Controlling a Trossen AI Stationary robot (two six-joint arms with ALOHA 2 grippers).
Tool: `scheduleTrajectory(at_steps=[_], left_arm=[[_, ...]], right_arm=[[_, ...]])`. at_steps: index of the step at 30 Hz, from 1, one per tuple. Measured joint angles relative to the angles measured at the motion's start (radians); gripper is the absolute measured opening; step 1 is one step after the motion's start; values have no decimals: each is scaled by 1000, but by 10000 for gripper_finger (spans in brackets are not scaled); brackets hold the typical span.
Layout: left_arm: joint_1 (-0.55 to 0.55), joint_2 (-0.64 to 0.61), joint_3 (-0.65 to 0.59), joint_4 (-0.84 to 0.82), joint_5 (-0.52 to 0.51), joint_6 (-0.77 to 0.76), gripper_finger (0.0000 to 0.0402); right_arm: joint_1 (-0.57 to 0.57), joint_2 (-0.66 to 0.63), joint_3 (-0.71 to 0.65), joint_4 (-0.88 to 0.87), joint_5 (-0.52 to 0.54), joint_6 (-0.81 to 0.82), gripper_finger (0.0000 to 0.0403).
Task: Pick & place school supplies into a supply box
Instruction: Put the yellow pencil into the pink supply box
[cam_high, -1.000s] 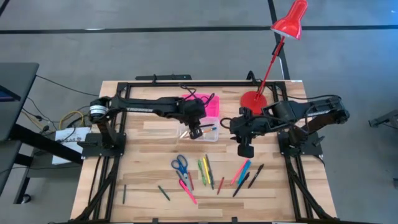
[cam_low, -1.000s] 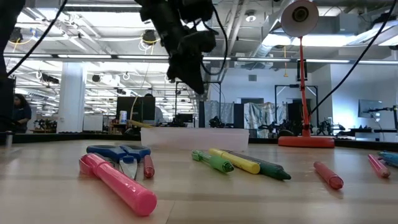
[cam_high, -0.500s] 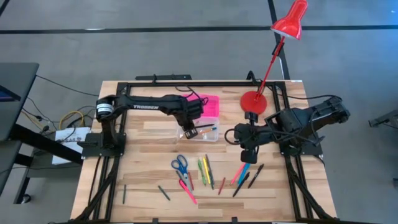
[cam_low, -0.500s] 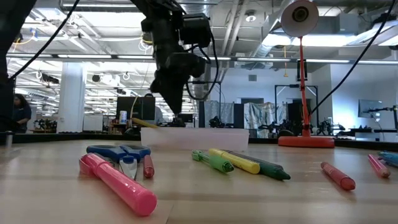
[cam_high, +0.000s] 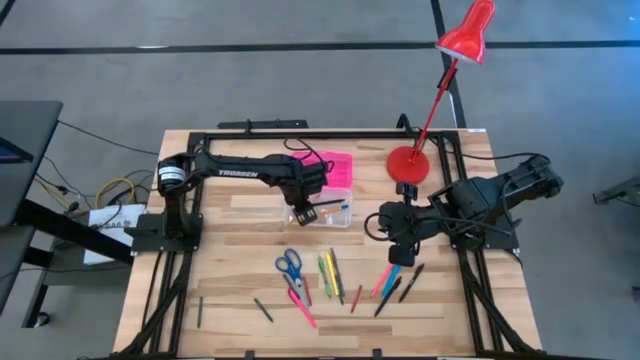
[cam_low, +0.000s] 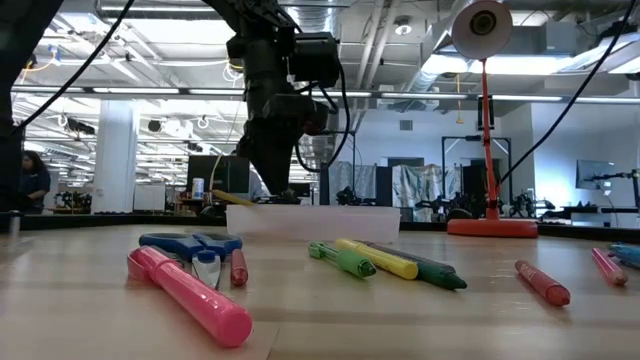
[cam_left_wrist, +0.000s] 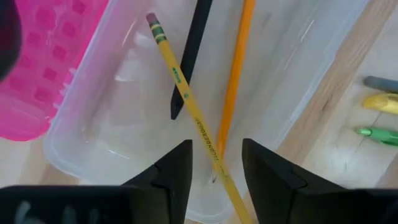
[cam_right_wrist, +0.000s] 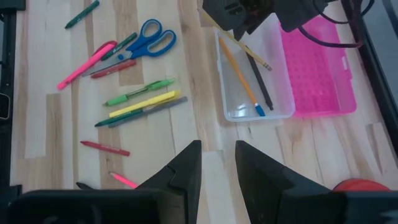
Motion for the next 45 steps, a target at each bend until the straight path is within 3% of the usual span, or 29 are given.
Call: scheduleTrajectory(at_steps=[9,22,40,45], left_arm=[[-32,0,0,5,-104,28,133],[-34,-2,-93,37,-76,-25,126],[-40,0,-95,62,-108,-22,125],[-39,49,-94,49,-107,-26,125]], right_arm=[[0,0,0,3,0,0,92],[0,0,0,0,17,6,92],[0,0,0,0,19,-2,92],[0,0,0,-2,19,-3,92]])
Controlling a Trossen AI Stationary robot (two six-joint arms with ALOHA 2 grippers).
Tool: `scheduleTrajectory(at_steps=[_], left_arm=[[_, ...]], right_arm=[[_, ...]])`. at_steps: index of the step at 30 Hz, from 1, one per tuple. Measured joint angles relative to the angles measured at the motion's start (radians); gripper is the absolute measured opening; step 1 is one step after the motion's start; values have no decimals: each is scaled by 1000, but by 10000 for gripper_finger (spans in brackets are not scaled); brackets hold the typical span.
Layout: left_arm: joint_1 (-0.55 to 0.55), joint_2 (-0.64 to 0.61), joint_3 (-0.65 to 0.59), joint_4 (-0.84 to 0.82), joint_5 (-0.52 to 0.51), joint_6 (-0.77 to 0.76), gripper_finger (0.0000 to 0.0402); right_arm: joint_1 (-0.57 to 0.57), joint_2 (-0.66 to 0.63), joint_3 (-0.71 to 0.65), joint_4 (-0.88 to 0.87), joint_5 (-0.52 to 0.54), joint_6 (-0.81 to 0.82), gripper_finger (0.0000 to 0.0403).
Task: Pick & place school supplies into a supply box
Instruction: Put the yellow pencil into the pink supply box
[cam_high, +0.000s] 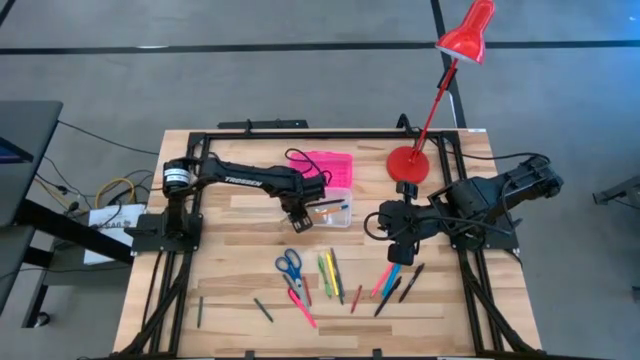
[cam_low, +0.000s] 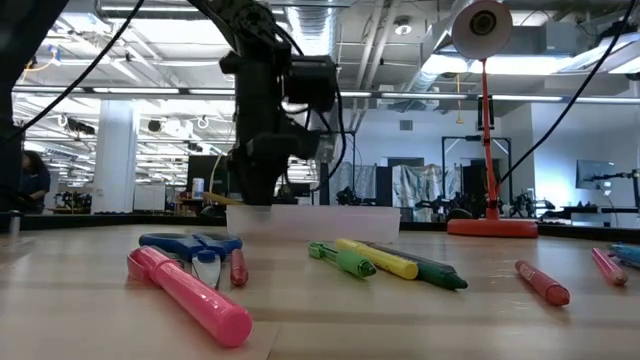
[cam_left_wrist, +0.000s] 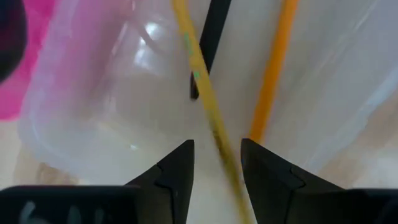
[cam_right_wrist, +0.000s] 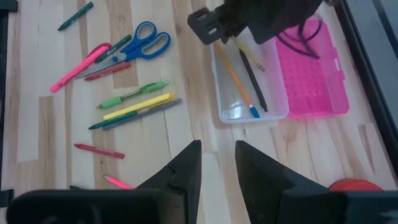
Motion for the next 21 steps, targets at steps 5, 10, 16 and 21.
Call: scheduleTrajectory(at_steps=[5,10,16,21], left_arm=[[-1,38,1,9,26,-20,124],[-1,46,8,26,31,-20,97],[3,46,8,30,29,-19,54],[3,46,8,31,29,-18,29]], right_arm=[[0,0,0,-7,-2,0,92],[0,0,0,-9,-3,0,92],[0,0,0,-10,-3,0,92],[-3,0,0,-12,5,-1,92]])
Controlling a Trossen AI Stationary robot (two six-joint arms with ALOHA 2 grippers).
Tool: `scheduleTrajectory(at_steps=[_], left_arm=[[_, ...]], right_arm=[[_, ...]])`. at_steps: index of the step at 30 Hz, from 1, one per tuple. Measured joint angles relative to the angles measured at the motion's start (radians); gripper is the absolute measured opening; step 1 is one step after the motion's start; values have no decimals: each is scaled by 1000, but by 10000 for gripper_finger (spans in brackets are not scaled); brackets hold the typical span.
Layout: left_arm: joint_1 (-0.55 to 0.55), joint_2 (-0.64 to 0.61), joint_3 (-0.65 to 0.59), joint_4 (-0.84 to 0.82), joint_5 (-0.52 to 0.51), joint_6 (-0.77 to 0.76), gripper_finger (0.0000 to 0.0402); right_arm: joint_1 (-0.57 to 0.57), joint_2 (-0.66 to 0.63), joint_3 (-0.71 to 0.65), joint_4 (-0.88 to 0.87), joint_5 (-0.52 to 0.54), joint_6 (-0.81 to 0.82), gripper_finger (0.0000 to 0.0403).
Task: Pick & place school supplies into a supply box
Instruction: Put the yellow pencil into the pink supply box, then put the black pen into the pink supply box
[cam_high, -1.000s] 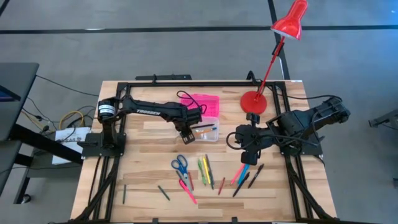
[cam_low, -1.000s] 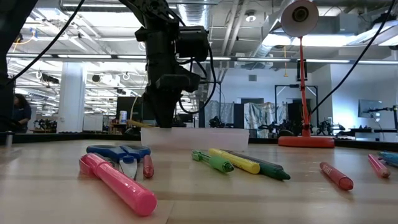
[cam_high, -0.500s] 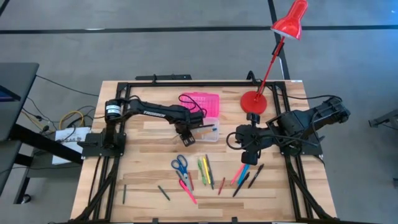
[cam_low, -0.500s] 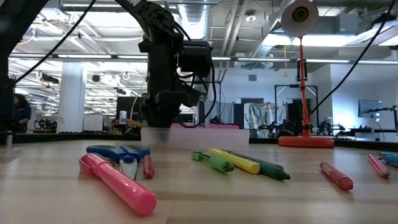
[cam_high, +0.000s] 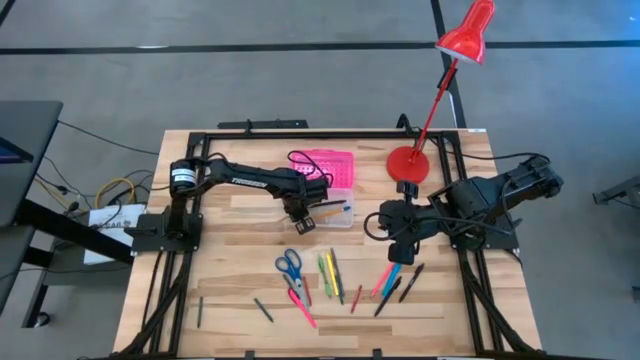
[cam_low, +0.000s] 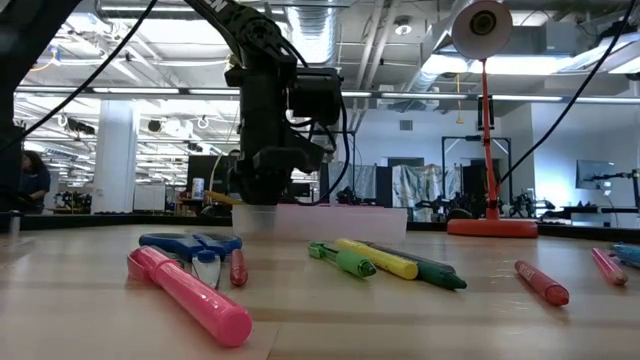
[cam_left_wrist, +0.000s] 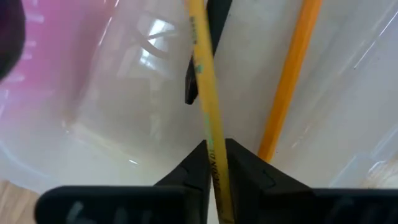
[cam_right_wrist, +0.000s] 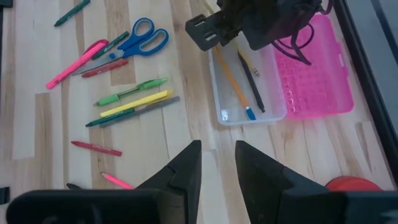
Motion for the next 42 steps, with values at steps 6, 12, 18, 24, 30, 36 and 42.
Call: scheduleTrajectory(at_steps=[6,12,18,24,30,36,42], left_arm=[[0,2,19,-13,0,26,7],[3,2,85,-32,-34,44,14],[3,2,157,-48,-55,65,6],[3,2,182,15,-51,71,17],[3,2,164,84,-44,78,9],[3,2,158,94,-44,77,35],[5,2,158,95,-76,77,89]], right_arm=[[0,0,0,-2,16,-6,92],[0,0,0,-4,18,-6,92],[0,0,0,-3,18,-6,92],[0,0,0,-2,17,2,92],[0,0,0,-1,17,3,92],[0,0,0,-1,17,3,92],[0,0,0,-1,17,6,92]])
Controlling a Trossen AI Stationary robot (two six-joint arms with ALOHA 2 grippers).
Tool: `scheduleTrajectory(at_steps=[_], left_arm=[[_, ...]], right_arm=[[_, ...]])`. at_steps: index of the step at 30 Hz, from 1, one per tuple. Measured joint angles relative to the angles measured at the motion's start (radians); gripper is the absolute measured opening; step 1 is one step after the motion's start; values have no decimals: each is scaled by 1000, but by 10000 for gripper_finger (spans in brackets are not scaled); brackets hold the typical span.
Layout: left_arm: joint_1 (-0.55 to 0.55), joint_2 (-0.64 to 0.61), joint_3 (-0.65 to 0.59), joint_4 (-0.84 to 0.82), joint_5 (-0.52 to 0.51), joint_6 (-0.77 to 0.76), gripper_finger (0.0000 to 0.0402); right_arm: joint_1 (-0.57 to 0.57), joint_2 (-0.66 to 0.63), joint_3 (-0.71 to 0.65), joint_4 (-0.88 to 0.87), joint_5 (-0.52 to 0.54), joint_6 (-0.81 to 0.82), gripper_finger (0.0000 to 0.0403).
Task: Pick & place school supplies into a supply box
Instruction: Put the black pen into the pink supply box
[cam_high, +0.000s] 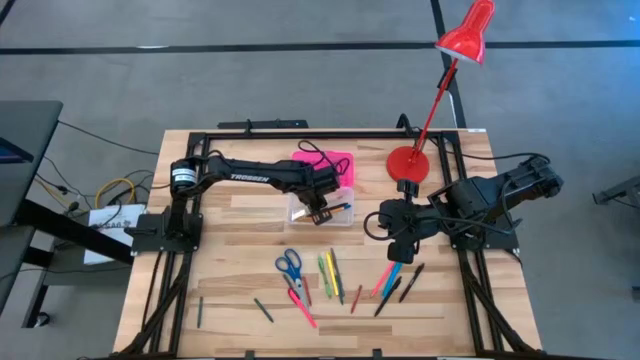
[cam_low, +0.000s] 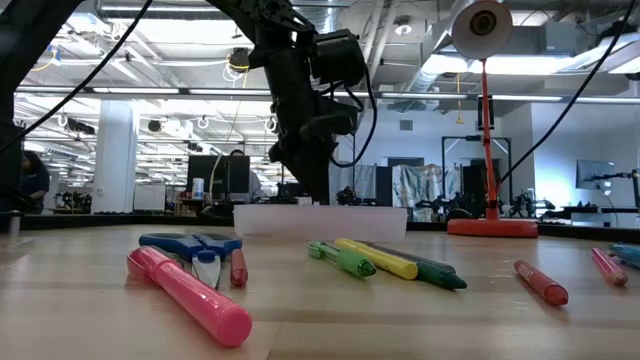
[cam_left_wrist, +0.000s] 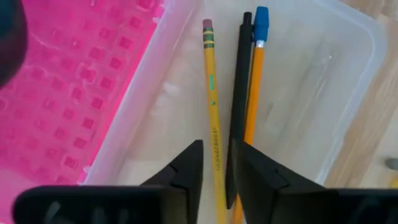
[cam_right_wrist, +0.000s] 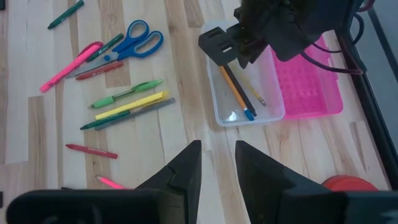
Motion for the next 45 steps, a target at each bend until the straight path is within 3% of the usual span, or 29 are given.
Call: scheduleTrajectory(at_steps=[5,11,17,23,32,37,45], left_arm=[[7,0,0,-9,-1,9,112],[1,-9,46,-71,52,26,112],[-48,-122,76,-86,39,57,110],[-144,-282,77,-155,-122,132,110],[-285,-419,77,-278,-369,62,109],[-335,-436,76,-316,-449,-12,109],[-377,-436,76,-385,-505,-113,109]], right_arm=[[0,0,0,0,0,0,92],[0,0,-6,-44,-5,-23,92],[3,-25,-156,61,-121,-78,92],[64,-41,-377,188,-255,-83,92],[250,-38,-587,319,-324,-78,92],[301,-38,-673,441,-320,-72,92],[330,-38,-776,474,-317,-53,92]])
